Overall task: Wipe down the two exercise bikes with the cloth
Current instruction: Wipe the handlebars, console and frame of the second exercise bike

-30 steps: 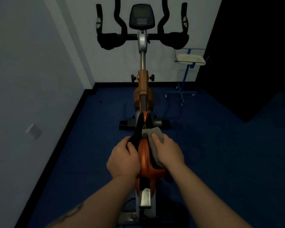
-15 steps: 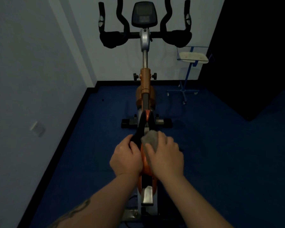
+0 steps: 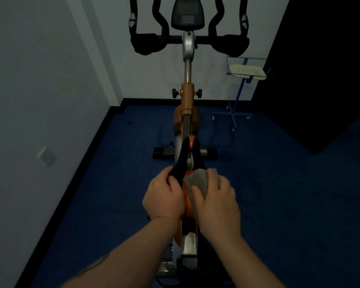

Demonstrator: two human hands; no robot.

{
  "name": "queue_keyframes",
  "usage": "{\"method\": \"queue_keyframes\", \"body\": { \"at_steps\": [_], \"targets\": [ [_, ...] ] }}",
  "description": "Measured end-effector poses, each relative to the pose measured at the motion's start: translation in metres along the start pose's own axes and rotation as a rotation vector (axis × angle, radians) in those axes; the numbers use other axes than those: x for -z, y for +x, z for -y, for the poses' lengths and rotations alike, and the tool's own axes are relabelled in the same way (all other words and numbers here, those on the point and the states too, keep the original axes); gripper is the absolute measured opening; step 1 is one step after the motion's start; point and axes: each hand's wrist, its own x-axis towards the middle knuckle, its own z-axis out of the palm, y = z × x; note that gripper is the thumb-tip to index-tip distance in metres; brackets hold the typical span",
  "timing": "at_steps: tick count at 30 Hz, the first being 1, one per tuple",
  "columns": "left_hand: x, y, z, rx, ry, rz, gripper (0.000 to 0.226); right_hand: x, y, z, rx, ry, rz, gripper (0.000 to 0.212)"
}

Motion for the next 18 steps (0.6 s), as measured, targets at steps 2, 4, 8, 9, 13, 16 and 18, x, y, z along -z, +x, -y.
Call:
{"method": "queue_keyframes", "body": {
  "at_steps": [2, 4, 8, 9, 13, 16, 18],
  "targets": [
    [0.000, 0.000, 0.000, 0.005, 0.015, 0.008, 0.035, 0.001, 0.019, 0.000, -0.037, 0.017, 0.050, 0.063],
    [0.001, 0.000, 0.000, 0.010, 0.027, 0.014, 0.036, 0.004, 0.052, 0.005, -0.122, 0.038, 0.230, 0.057],
    [0.002, -0.002, -0.002, 0.013, 0.026, 0.014, 0.035, 0.009, 0.070, 0.007, -0.166, 0.097, 0.306, 0.057],
    [0.003, -0.003, -0.002, 0.017, 0.025, 0.018, 0.034, 0.007, 0.054, 0.003, -0.131, 0.079, 0.237, 0.057],
    [0.001, -0.002, -0.002, 0.013, 0.019, 0.002, 0.034, 0.002, 0.001, -0.009, -0.018, 0.078, 0.011, 0.069],
    [0.003, -0.001, -0.002, 0.008, 0.037, -0.001, 0.034, 0.003, 0.044, -0.001, -0.116, 0.055, 0.171, 0.058],
    [0.004, -0.002, -0.002, 0.004, 0.039, 0.005, 0.034, 0.007, 0.071, 0.004, -0.172, 0.116, 0.294, 0.055]
  ]
}}
